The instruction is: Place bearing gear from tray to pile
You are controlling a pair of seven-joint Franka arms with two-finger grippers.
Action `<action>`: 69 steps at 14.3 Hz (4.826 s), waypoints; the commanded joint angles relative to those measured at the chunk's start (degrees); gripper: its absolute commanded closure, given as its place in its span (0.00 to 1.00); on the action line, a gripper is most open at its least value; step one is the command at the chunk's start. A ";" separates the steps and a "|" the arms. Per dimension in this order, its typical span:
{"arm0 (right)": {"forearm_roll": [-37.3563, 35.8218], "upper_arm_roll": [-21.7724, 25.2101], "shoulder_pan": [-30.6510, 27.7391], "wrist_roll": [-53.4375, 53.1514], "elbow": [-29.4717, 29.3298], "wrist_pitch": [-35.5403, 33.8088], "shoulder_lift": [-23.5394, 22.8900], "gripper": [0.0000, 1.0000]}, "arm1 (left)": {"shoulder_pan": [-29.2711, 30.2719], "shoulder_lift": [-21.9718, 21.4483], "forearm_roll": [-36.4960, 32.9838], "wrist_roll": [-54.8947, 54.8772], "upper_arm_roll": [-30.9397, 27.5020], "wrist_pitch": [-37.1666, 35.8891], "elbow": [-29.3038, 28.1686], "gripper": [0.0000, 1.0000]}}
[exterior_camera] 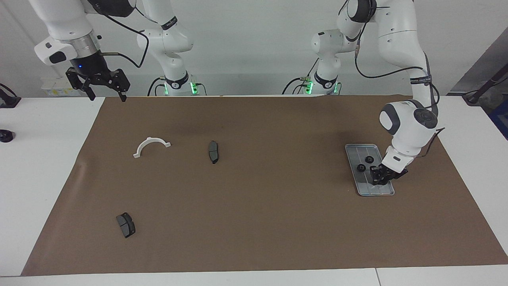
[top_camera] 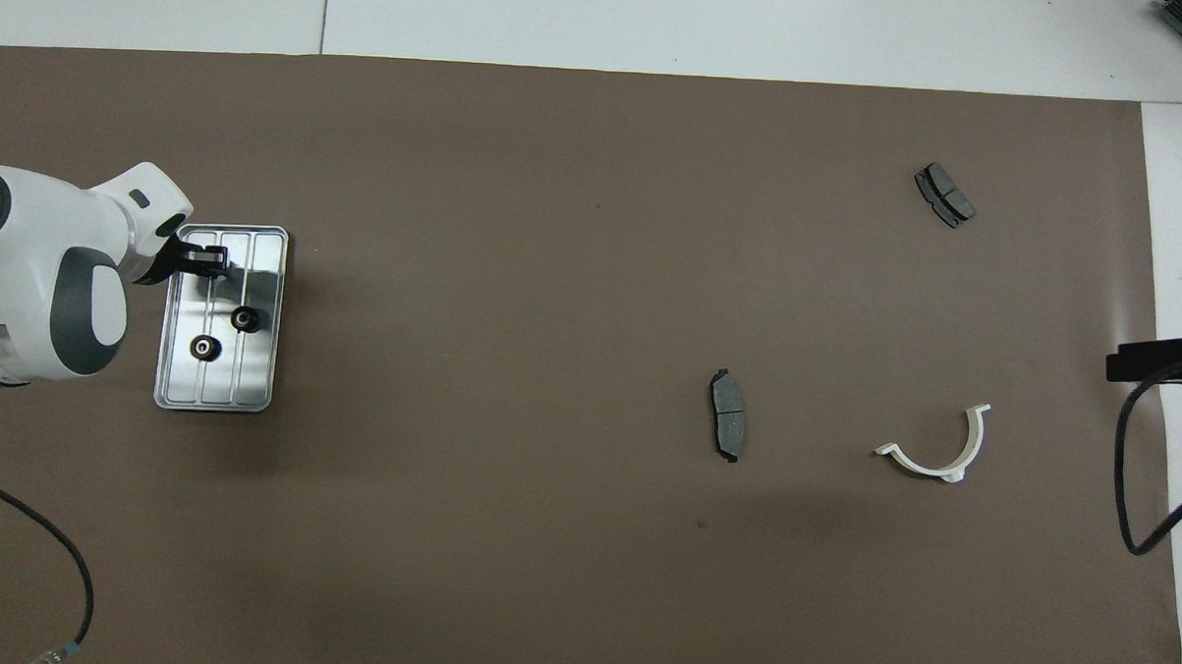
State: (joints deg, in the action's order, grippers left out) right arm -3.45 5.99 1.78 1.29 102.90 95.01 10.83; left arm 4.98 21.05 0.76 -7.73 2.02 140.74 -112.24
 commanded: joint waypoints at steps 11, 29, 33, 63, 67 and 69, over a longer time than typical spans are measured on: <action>0.20 0.07 -0.47 -1.63 0.02 1.05 1.21 0.00 | 0.30 -1.27 -0.06 -0.62 0.09 -1.69 -0.28 1.00; 0.99 -0.11 -0.20 -2.87 0.37 5.01 -1.51 0.00 | -36.69 6.53 -0.06 47.17 0.35 0.22 14.83 1.00; 0.99 -0.11 -0.11 -4.27 0.37 4.92 -2.48 0.00 | -37.58 9.18 -0.32 47.54 0.44 5.58 15.56 1.00; -0.24 -0.63 20.70 -26.58 -46.12 7.07 -48.60 0.00 | -4.01 -9.27 0.82 -0.44 -0.44 -6.81 -5.08 0.00; -0.24 -1.16 27.64 -33.34 -45.95 20.36 -54.76 0.00 | -4.10 -9.97 0.82 -0.62 -0.44 -5.13 -8.87 0.41; -0.07 -1.16 29.85 -36.17 -45.77 23.46 -56.53 0.00 | -4.10 -9.53 0.74 -0.71 -0.44 -4.87 -8.97 0.47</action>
State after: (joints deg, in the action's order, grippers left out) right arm -3.53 4.98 30.76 -32.50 59.91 117.01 -43.13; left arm 0.27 13.56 0.75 -6.98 1.20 134.24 -118.50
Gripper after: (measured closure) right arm 0.000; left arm 0.423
